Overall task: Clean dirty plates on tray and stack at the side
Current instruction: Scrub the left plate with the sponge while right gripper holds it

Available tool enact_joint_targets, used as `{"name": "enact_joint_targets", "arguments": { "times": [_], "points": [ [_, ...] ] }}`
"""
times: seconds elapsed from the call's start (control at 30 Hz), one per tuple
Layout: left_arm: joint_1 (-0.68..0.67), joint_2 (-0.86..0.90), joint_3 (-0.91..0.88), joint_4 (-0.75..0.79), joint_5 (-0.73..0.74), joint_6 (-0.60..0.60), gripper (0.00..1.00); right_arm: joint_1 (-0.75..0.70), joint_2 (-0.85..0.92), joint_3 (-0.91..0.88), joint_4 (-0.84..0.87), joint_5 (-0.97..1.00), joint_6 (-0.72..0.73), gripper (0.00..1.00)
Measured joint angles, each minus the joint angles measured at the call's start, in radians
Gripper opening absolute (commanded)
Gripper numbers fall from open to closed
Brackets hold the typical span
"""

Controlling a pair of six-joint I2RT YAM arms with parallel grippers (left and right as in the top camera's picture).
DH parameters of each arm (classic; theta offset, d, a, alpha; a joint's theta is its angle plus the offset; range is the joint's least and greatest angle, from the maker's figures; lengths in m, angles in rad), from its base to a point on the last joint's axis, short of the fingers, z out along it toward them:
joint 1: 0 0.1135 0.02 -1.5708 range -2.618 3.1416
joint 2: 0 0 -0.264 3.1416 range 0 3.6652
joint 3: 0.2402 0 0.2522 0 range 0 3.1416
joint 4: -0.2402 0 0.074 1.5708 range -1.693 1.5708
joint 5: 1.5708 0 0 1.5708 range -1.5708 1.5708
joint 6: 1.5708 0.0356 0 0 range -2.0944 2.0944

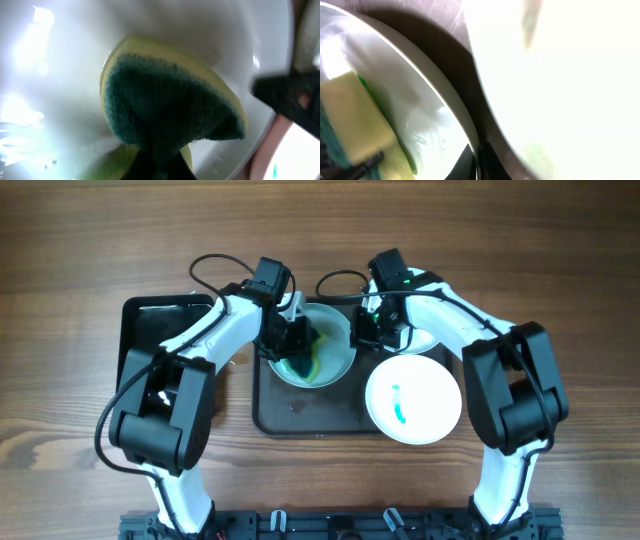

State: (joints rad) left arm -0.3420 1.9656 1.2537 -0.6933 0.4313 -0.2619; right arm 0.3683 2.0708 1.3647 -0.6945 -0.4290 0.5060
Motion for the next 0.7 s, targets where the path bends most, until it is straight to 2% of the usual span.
{"name": "enact_joint_targets", "arguments": {
  "times": [0.07,0.23,0.37,0.43,0.5,0.57,0.63,0.7],
  "points": [
    [-0.003,0.005,-0.006,0.041,0.033,0.032,0.04,-0.003,0.005,0.000,0.000,-0.016,-0.010,0.05],
    [-0.032,0.005,-0.002,0.098,-0.228,-0.171,0.04,-0.002,0.007,-0.002,0.019,-0.026,-0.010,0.04],
    [-0.038,0.003,0.039,0.027,-0.474,-0.300,0.04,0.035,0.007,-0.002,0.015,-0.024,-0.004,0.04],
    [-0.036,0.003,0.045,-0.032,-0.517,-0.332,0.04,0.076,0.007,-0.002,0.014,-0.006,0.015,0.04],
    [-0.031,0.003,0.051,-0.091,-0.500,-0.326,0.04,0.087,0.007,-0.002,0.011,-0.004,0.025,0.04],
    [-0.013,0.003,0.054,-0.122,-0.383,-0.244,0.04,0.087,0.007,-0.002,0.007,-0.003,0.029,0.05],
    [0.008,0.004,0.055,-0.138,-0.172,-0.126,0.04,0.087,0.007,-0.002,0.006,0.001,0.029,0.04],
    [0.000,0.008,0.049,-0.109,-0.041,-0.073,0.04,0.087,0.007,-0.002,0.006,0.001,0.029,0.04]
  ]
}}
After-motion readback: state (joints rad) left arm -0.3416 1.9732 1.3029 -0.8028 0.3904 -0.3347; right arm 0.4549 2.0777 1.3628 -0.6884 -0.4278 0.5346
